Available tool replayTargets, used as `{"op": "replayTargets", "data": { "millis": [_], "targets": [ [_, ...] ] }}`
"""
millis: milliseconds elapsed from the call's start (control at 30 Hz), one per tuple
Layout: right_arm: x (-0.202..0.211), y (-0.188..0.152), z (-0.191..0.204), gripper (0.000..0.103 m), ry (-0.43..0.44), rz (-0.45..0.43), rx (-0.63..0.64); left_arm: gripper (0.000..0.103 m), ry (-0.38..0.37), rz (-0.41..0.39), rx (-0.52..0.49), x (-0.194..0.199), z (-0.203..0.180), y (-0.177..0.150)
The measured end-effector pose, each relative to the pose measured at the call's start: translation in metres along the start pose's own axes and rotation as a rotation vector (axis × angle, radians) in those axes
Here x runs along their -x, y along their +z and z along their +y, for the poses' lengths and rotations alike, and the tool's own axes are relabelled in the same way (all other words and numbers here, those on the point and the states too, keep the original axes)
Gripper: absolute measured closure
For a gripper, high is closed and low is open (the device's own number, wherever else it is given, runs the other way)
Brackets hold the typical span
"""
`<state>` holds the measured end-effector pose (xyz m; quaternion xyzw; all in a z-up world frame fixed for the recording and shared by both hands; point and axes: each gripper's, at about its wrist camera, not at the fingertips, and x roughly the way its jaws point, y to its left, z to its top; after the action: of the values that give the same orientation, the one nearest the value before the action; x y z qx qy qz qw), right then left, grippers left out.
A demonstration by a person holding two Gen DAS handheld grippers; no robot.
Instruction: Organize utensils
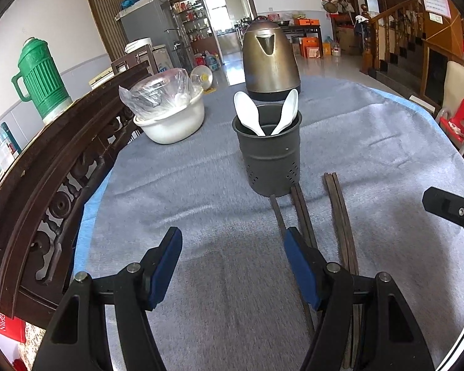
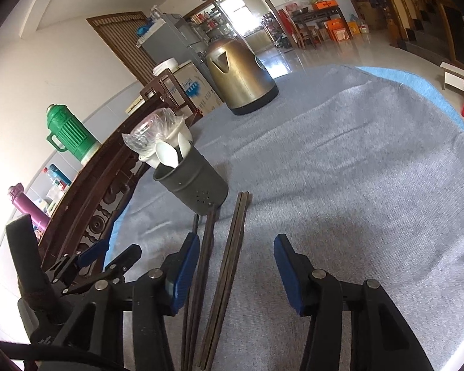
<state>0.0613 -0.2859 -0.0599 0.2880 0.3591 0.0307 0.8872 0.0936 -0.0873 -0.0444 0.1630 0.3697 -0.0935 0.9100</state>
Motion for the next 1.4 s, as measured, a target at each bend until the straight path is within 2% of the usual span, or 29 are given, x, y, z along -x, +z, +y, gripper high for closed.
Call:
{"op": "replayTargets", "data": {
  "millis": [200,400,533,933,1100,1400],
  "targets": [
    [-0.012,-0.001,0.002,0.06,-0.014,0.031,0.011,0.034,-0.03,0.025,0.017,-0.012,0.005,-0.001],
    [-0.029,-0.004,0.002,0.06,-0.037,0.068,0.017,0.034,-0.104,0.081,0.092,-0.036,0.02,-0.004],
    [-0.043,-0.005,0.006,0.06,-0.056,0.092,0.037,0.034,-0.185,0.132,0.139,-0.057,0.027,-0.006],
    [-0.085,-0.01,0.017,0.064,-0.097,0.161,0.082,0.034,-0.277,0.2,0.213,-0.088,0.025,-0.001],
    [-0.097,-0.012,0.021,0.071,-0.123,0.18,0.107,0.034,-0.289,0.225,0.226,-0.101,0.02,0.004],
    [-0.105,-0.018,0.024,0.073,-0.183,0.191,0.166,0.034,-0.276,0.227,0.208,-0.113,0.012,0.007]
  ]
}}
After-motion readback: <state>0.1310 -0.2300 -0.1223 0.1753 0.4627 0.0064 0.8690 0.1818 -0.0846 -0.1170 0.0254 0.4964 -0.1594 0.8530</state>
